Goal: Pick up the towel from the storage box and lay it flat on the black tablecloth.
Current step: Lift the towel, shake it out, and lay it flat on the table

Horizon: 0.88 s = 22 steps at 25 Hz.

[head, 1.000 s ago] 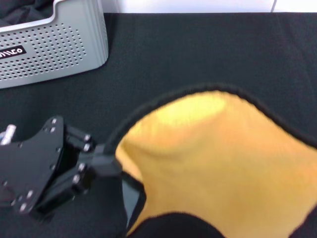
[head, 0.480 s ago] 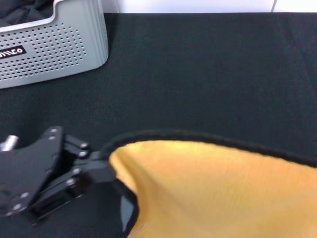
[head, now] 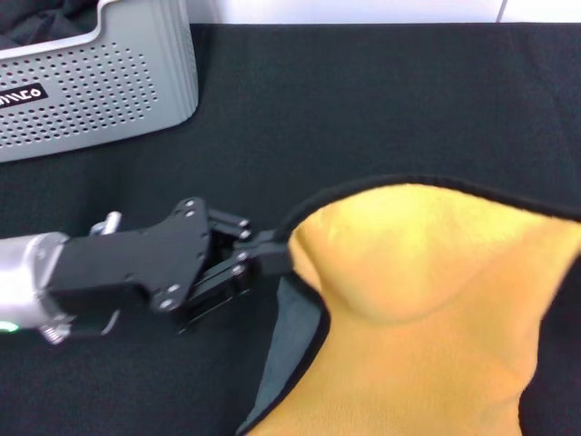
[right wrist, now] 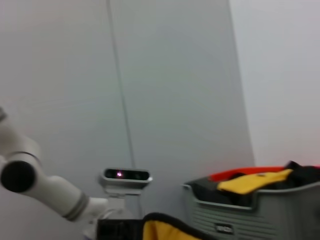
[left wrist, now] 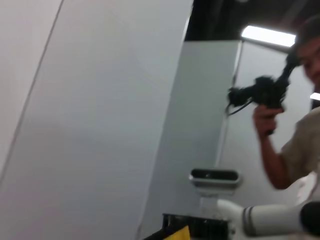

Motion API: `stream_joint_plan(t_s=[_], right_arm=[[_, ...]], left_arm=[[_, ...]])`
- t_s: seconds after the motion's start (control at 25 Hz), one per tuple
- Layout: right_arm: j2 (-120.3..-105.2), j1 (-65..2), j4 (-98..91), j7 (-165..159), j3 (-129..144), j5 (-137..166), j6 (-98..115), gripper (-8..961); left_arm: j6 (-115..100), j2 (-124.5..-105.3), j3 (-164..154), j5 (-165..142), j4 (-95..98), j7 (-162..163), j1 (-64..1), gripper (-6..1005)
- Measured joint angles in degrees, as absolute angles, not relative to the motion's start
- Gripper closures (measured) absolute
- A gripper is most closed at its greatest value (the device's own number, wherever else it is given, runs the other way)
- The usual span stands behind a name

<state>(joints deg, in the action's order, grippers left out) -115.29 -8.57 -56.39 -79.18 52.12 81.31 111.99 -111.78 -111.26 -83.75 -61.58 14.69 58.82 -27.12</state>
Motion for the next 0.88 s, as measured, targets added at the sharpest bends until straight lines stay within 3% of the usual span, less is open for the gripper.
stream_joint_plan(t_s=[0.88], right_arm=[[-115.89, -29.53, -32.71, -69.88, 59.26, 86.43, 79.01, 811]], left_arm=[[-81.07, -112.53, -81.79, -61.35, 18.26, 40.82, -30.93, 981]])
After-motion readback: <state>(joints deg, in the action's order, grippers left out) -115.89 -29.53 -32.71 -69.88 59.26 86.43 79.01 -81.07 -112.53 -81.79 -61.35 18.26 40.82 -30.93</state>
